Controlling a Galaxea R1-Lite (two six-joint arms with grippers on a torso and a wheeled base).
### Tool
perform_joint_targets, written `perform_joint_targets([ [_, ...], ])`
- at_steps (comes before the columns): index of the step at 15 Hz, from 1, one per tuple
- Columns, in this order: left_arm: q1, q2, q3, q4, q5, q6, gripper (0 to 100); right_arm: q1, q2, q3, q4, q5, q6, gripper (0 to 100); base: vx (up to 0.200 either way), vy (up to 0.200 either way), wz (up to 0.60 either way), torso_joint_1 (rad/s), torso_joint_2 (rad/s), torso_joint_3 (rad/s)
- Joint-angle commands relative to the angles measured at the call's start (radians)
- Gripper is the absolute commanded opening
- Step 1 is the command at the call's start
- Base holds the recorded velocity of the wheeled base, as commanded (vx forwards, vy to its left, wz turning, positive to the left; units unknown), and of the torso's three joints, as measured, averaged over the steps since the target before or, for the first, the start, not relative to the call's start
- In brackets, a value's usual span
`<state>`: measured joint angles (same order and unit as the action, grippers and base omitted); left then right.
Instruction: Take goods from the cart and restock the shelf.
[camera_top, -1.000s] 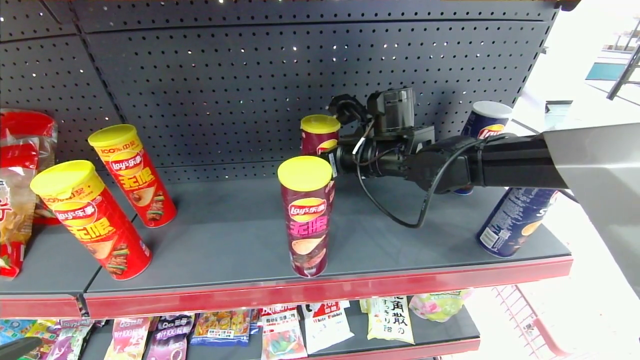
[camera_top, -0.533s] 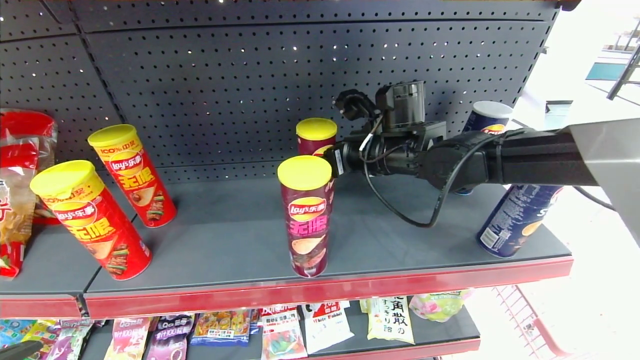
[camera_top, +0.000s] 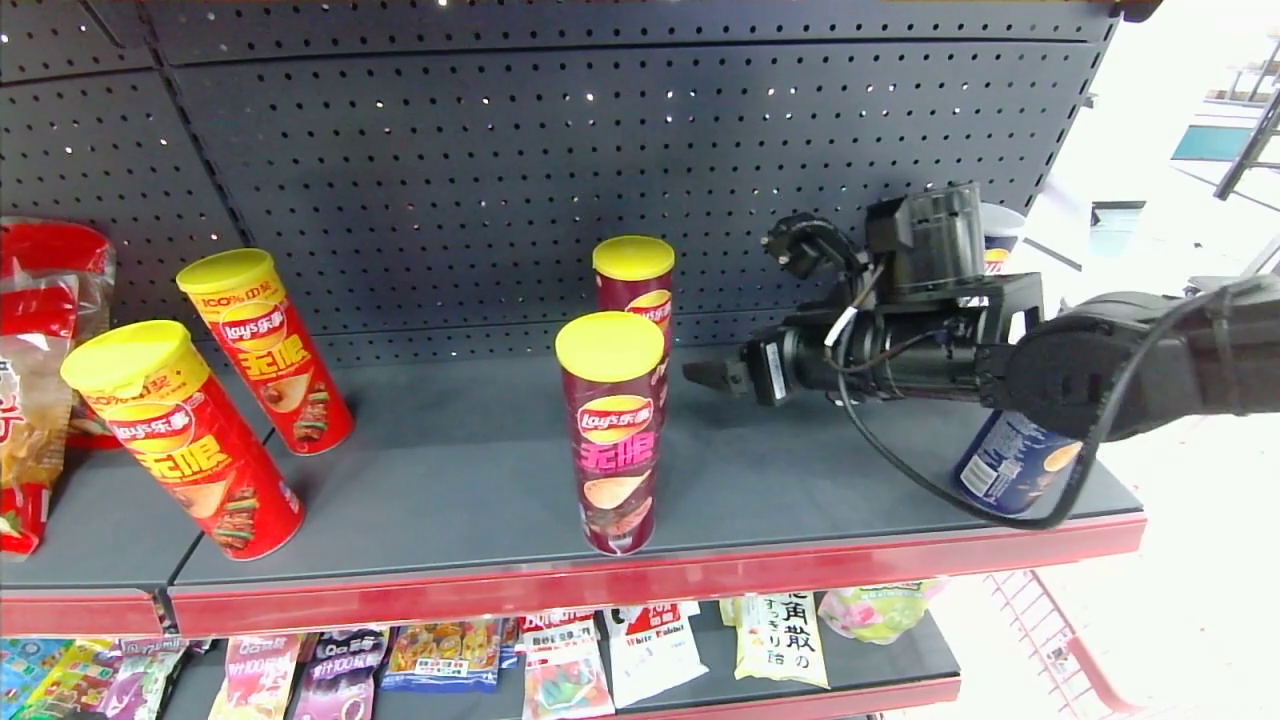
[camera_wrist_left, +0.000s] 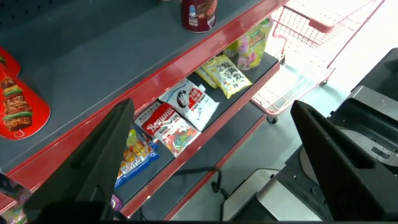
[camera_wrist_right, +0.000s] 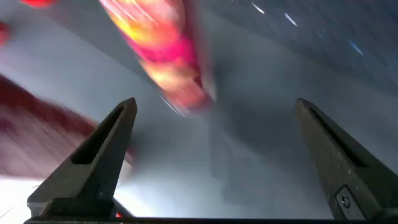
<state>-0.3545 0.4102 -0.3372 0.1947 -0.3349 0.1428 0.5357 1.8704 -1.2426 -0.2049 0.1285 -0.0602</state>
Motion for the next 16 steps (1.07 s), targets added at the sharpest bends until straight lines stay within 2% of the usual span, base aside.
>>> perform_joint_targets([
  [1,0.0,0.01,0.007,-0.001,0.0,-0.002,100,-0.023,-0.151,0.167,-0.039,-0.052,0.01,100,0.0,0.0,0.0,0.0,0.0,0.0],
  [2,0.0,0.039,0.009,-0.001,0.02,-0.005,100,-0.014,-0.251,0.285,-0.041,-0.05,0.023,100,0.0,0.0,0.0,0.0,0.0,0.0],
  [3,0.0,0.061,0.007,-0.001,0.036,-0.005,100,-0.008,-0.293,0.333,-0.042,-0.05,0.023,100,0.0,0.0,0.0,0.0,0.0,0.0],
  [4,0.0,0.121,0.001,-0.004,0.082,-0.005,100,0.009,-0.418,0.451,-0.042,-0.05,0.026,100,0.0,0.0,0.0,0.0,0.0,0.0],
  [5,0.0,0.15,-0.002,-0.008,0.094,-0.003,100,0.015,-0.476,0.505,-0.044,-0.049,0.025,100,0.0,0.0,0.0,0.0,0.0,0.0],
  [7,0.0,0.26,-0.019,-0.034,0.135,0.0,100,0.043,-0.748,0.712,-0.042,-0.05,0.025,100,0.0,0.0,0.0,0.0,0.0,0.0],
  [8,-0.001,0.317,-0.022,-0.049,0.171,0.003,100,0.041,-0.867,0.798,-0.042,-0.052,0.022,100,0.0,0.0,0.0,0.0,0.0,0.0],
  [10,-0.006,0.444,-0.032,-0.115,0.181,0.003,100,0.004,-1.094,0.919,-0.027,-0.069,0.022,100,0.0,0.0,0.0,0.0,0.0,0.0],
  [11,-0.011,0.481,-0.032,-0.136,0.181,0.004,100,-0.025,-1.149,0.943,-0.022,-0.081,0.02,100,0.0,0.0,0.0,0.0,0.0,0.0],
  [12,-0.034,0.576,-0.036,-0.208,0.181,0.004,100,-0.089,-1.257,0.993,-0.018,-0.096,0.022,100,0.0,0.0,0.0,0.0,0.0,0.0],
  [13,-0.043,0.608,-0.037,-0.235,0.185,0.004,100,-0.109,-1.289,1.003,-0.014,-0.098,0.02,100,0.0,0.0,0.0,0.0,0.0,0.0],
  [14,-0.067,0.711,-0.049,-0.294,0.188,0.003,100,-0.165,-1.375,1.016,0.033,-0.096,0.02,100,0.0,0.0,0.0,0.0,0.0,0.0],
  [16,-0.074,0.823,-0.082,-0.311,0.214,0.003,100,-0.2,-1.43,0.994,0.116,-0.098,0.022,100,0.0,0.0,0.0,0.0,0.0,0.0],
])
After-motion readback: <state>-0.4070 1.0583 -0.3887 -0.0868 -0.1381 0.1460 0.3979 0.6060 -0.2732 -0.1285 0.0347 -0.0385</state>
